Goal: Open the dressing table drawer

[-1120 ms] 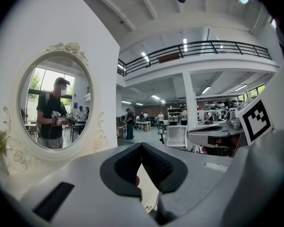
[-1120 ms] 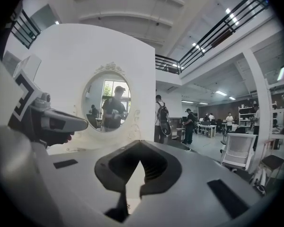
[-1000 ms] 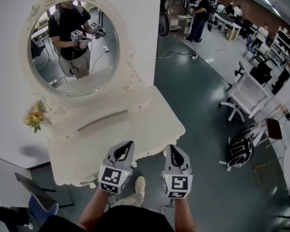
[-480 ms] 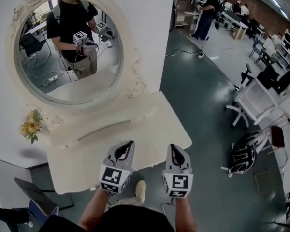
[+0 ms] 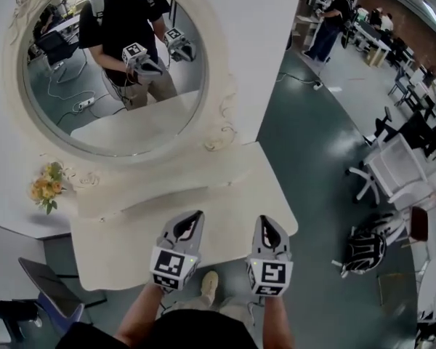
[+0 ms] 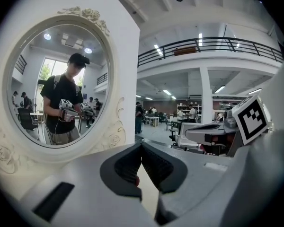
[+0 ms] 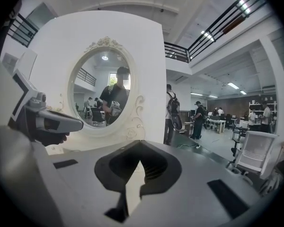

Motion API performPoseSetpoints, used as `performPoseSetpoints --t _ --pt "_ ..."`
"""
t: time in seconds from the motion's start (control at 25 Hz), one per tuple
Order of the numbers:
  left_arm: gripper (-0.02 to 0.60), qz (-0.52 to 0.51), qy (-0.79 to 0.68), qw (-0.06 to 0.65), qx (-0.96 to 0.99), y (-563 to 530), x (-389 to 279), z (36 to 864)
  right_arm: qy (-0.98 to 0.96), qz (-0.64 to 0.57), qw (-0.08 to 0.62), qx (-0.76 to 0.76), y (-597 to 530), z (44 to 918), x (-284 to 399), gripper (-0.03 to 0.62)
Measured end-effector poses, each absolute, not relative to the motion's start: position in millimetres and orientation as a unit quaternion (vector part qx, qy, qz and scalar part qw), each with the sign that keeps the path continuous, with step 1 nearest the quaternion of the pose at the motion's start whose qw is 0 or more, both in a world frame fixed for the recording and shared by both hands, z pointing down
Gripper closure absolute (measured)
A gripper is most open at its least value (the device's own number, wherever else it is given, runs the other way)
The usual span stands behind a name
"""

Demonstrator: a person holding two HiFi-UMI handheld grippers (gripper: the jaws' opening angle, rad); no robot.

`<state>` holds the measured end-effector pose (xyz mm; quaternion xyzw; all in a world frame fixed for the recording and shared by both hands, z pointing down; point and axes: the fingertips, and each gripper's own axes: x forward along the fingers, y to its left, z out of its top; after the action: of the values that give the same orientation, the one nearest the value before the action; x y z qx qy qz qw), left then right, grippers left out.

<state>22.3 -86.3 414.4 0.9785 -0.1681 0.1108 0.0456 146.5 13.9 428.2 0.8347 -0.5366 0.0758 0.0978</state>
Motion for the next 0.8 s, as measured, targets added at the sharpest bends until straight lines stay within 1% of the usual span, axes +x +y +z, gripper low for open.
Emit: performPoseSetpoints --t 0.36,0.64,0.8 --pt "0.578 0.123 -0.222 0.071 0.965 -115.5 22.0 438.5 -0.572 0.091 0.103 0.808 -27.0 451.1 157.3 0.595" --pt "0.579 0.130 -0.284 0.087 0.946 -136.4 28.8 460.1 -0.618 0.113 0.129 0.767 -63.0 481.3 173.5 0.595" --pt "0.580 0.138 -0.312 0.099 0.935 -146.4 32.0 477.9 -0.640 0.131 0.132 0.746 -83.0 503.7 180.3 0.595"
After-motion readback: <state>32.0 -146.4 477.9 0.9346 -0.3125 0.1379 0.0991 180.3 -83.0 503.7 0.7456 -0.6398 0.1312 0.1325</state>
